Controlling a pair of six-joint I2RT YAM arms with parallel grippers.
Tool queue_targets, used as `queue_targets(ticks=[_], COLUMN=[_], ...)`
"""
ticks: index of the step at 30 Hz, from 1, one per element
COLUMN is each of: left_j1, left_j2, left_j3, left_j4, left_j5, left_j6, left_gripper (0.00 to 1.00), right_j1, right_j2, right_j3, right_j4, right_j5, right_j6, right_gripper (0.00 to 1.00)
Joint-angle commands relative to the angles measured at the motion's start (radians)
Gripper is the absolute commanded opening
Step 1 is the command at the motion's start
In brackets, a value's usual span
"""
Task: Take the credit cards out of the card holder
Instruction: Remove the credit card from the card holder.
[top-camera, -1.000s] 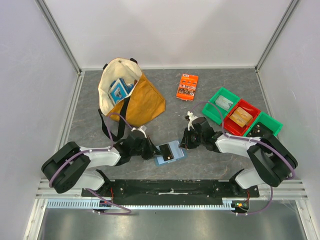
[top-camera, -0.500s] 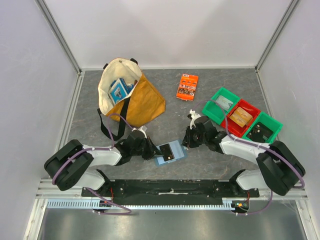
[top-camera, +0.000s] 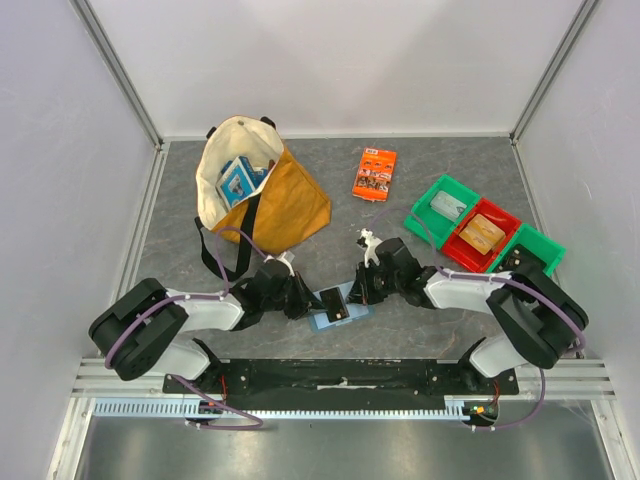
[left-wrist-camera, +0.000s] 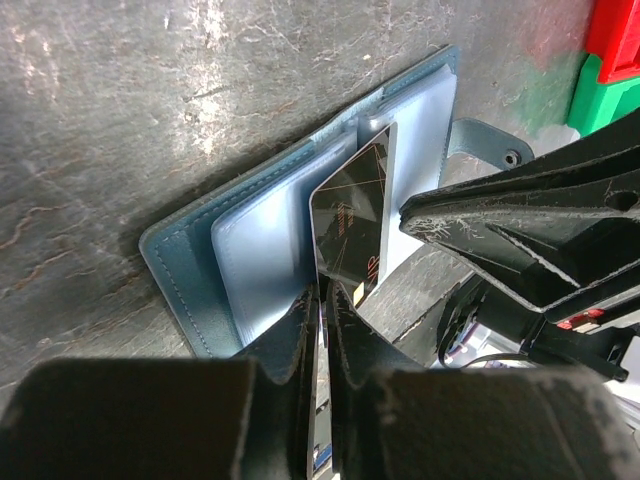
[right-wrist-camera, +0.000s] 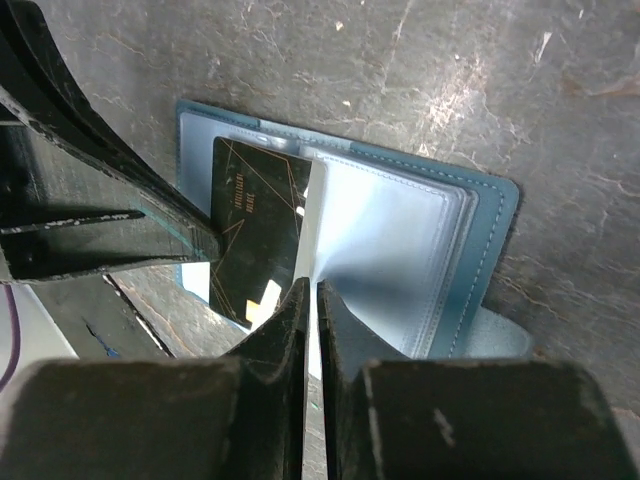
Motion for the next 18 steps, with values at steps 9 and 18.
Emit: queue_targets(ticks=[9, 18], left_j1=[0.007, 0.005], left_j2=[0.011, 0.042], left_j3=[0.015, 0.035], left_j4=[0.058, 0.111], left_j5=[0.013, 0.023], left_j6=[0.009, 0.0], left_gripper=[0.22, 0.26], right_j1=[0.007, 0.01], right_j2=[0.077, 0.089], right_j3=[-0.028, -0.03], right_j4=[0.015, 0.01], right_j5=[-0.006, 0.0], right_j6=[0.024, 0.031], right_gripper=[0.13, 0.13])
